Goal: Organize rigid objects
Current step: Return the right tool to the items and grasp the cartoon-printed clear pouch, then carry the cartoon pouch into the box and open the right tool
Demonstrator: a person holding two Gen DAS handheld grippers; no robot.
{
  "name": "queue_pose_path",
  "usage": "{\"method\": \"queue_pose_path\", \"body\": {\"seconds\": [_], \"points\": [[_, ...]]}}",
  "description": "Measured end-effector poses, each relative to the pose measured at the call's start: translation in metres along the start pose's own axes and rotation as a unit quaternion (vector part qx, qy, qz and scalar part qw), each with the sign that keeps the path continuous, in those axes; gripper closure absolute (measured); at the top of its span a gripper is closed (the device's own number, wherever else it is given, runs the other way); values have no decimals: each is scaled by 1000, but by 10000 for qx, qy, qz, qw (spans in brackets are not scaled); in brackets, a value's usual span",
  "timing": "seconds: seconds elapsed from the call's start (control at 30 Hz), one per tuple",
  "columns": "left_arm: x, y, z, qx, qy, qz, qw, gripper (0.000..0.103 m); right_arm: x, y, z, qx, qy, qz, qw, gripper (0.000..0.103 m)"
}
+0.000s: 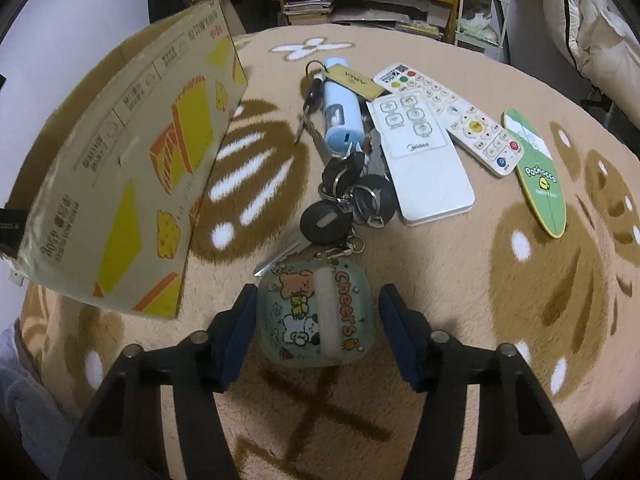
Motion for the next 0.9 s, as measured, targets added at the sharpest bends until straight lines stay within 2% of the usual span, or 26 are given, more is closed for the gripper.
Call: {"method": "queue_pose_path", "body": {"seconds": [0.1,0.33,0.9], "points": [[1,0,0,6,-24,-37,10000,80,-1,0,1,35,43,21,10000,43],[2,0,0,1,-25,-42,10000,80,-1,5,4,119,59,85,9999,43],[2,1,-1,-23,-35,-58,10000,80,-13,57,-20,878,127,-211,9958,43]]}}
Point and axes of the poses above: each gripper's, at about its wrist camera, not at the fingertips, and y roughly against the way its jaws point, x to its right, z to its underside, the point moved 1 cm from there along -y, roughly the way its jaws point, and after that the axes turned 8 degrees about -x, right-handed, at the moved point
